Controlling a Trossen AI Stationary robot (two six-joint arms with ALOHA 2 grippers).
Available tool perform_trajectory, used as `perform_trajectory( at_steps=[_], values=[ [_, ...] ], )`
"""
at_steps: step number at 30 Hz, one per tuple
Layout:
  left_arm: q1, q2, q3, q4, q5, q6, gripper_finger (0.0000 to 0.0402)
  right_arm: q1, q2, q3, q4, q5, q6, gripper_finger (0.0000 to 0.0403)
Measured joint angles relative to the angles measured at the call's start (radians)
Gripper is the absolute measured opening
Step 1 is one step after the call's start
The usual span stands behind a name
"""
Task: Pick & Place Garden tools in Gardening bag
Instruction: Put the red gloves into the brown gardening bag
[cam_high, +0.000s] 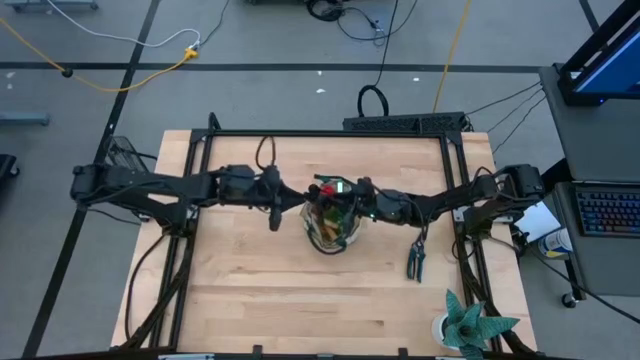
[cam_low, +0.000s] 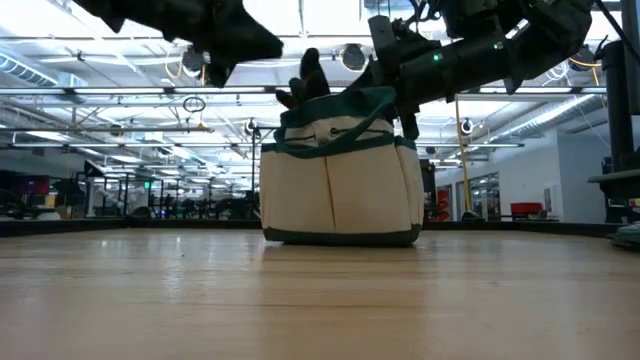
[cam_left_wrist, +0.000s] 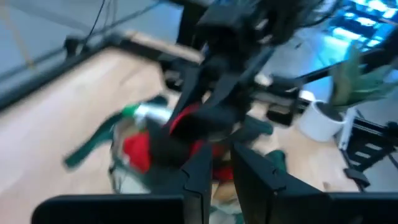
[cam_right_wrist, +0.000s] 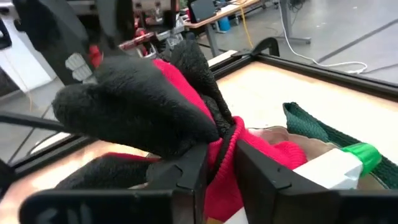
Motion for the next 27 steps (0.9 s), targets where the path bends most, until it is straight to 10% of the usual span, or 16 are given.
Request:
perform_trajectory(
  at_steps=[13,27],
  values=[
    [-0.052,0.009,-0.001,0.026,0.018,0.292,0.0061,0.013,-0.137,-0.003,-0.184,-0.001,-0.109,0.0150],
    [-0.021,0.224,0.055,0.090,0.052,0.229,0.0060,0.136,-0.237,-0.001,-0.437,-0.209,-0.867,0.0163]
  ],
)
